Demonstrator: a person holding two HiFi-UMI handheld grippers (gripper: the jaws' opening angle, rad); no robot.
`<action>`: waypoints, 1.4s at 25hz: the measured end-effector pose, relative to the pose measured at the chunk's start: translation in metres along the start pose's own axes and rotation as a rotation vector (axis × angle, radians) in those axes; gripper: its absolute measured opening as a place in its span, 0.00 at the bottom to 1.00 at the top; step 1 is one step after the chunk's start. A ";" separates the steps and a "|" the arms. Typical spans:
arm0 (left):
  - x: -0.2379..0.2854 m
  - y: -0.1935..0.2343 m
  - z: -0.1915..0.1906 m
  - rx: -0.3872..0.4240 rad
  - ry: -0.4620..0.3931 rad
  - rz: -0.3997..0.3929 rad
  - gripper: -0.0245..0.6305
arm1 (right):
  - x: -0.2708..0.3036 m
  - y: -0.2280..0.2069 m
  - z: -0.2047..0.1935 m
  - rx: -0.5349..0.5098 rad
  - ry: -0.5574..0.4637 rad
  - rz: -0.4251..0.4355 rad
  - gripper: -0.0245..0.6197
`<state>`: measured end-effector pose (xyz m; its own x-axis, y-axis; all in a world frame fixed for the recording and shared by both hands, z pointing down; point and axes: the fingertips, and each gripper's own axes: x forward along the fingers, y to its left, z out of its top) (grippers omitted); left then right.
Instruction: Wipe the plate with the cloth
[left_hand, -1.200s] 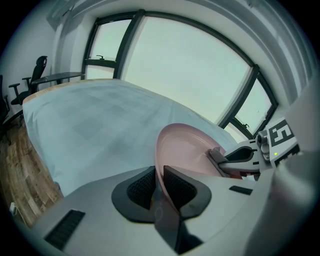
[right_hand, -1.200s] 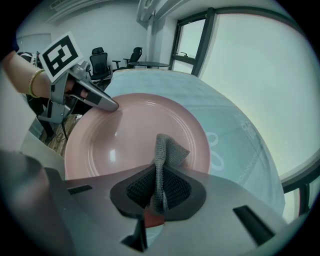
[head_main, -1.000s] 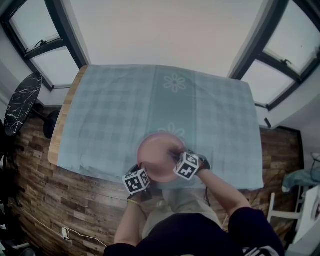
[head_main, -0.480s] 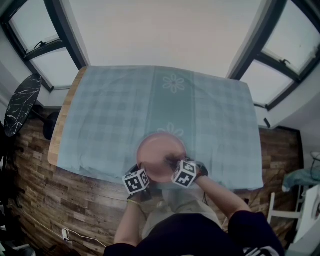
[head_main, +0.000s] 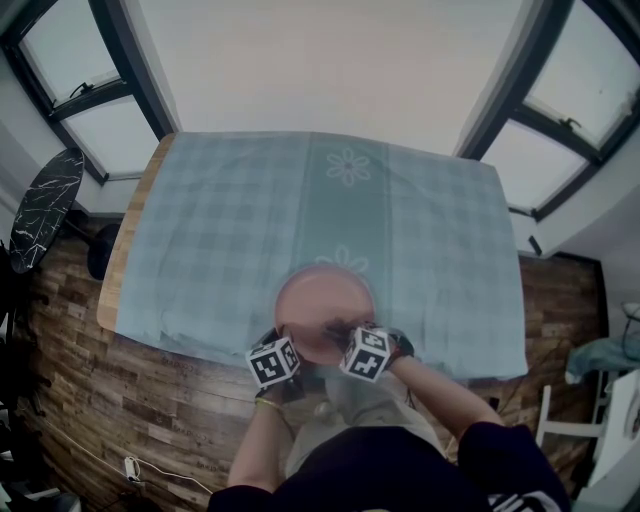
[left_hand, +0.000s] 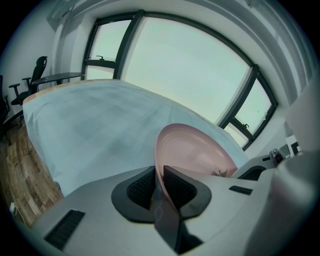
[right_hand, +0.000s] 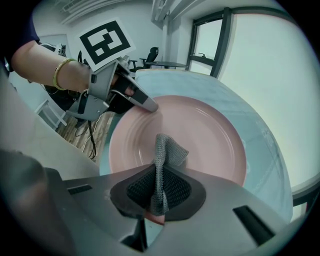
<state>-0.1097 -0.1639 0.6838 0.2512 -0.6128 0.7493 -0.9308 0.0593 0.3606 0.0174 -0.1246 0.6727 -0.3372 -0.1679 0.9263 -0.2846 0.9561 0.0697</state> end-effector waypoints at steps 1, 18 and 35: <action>0.000 0.000 0.000 0.000 0.000 0.001 0.12 | 0.000 0.002 0.001 -0.004 -0.002 0.002 0.09; -0.036 -0.009 -0.001 0.016 -0.060 -0.006 0.26 | -0.036 -0.005 0.012 0.351 -0.231 -0.173 0.09; -0.120 -0.063 -0.024 0.064 -0.145 -0.114 0.24 | -0.104 0.038 0.025 0.527 -0.475 -0.206 0.09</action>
<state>-0.0745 -0.0752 0.5842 0.3191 -0.7204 0.6158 -0.9148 -0.0644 0.3987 0.0195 -0.0766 0.5700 -0.5486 -0.5317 0.6452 -0.7371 0.6718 -0.0731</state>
